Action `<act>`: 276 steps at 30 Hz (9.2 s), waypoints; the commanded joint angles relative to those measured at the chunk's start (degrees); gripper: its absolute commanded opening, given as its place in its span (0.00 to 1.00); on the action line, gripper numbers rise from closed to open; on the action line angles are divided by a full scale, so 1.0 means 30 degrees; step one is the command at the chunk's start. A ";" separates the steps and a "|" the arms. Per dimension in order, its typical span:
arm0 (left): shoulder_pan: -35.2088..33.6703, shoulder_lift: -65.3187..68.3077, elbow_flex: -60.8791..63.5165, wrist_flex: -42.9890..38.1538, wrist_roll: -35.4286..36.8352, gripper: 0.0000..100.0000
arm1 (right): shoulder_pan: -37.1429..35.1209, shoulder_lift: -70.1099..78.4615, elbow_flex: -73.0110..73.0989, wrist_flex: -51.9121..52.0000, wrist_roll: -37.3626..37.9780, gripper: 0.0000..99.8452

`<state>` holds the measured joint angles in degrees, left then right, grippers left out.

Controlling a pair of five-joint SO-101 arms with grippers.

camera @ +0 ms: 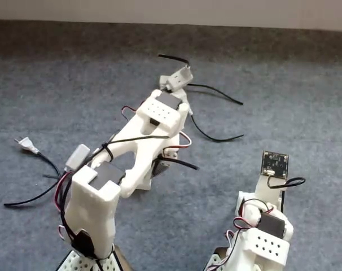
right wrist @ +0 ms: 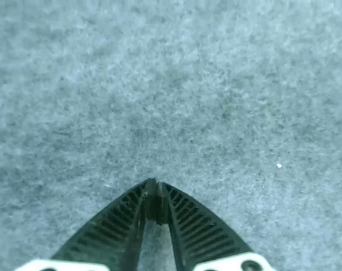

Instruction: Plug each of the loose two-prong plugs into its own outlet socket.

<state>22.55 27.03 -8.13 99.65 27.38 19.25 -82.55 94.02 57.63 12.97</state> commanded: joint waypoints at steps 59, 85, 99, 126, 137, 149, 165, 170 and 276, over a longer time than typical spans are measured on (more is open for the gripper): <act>0.1685 -0.5143 -0.1099 -0.5392 -0.6242 0.24 | 0.0044 -0.0015 0.0161 -0.0366 0.0059 0.01; 0.4176 -0.5143 0.6022 -1.0608 1.5941 0.28 | 0.0044 -0.0015 0.0190 -0.0308 0.0821 0.01; 0.2476 -0.5114 0.8249 -1.3597 1.3538 0.00 | 0.0044 -0.0015 0.0190 -0.0278 0.0821 0.01; -0.1685 -0.3150 -0.5260 -1.3714 0.4249 0.01 | 0.0044 -0.0015 0.0190 -0.0278 0.0821 0.01; -0.2007 0.6374 -1.3700 -1.4564 -0.1729 0.07 | 0.0044 -0.0015 0.0190 -0.0278 0.0821 0.01; -0.4147 1.0857 -2.4425 -0.6564 -0.2842 0.33 | 0.0044 -0.0015 0.0190 -0.0278 0.0821 0.01; -1.1795 1.0857 -2.8967 0.0469 -1.0462 0.32 | 0.0044 -0.0015 0.0190 -0.0278 0.0821 0.01; -1.3231 1.0125 -2.4777 0.0527 -1.4066 0.32 | -0.0249 -0.0015 0.0190 -0.0308 0.0821 0.01; 0.3912 -0.6256 0.9509 -1.5150 -1.6440 0.23 | 0.8542 -0.0044 -0.0864 -0.2799 -0.2432 0.01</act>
<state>35.74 11.03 21.32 55.25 -23.34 44.13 -82.55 94.55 50.24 6.37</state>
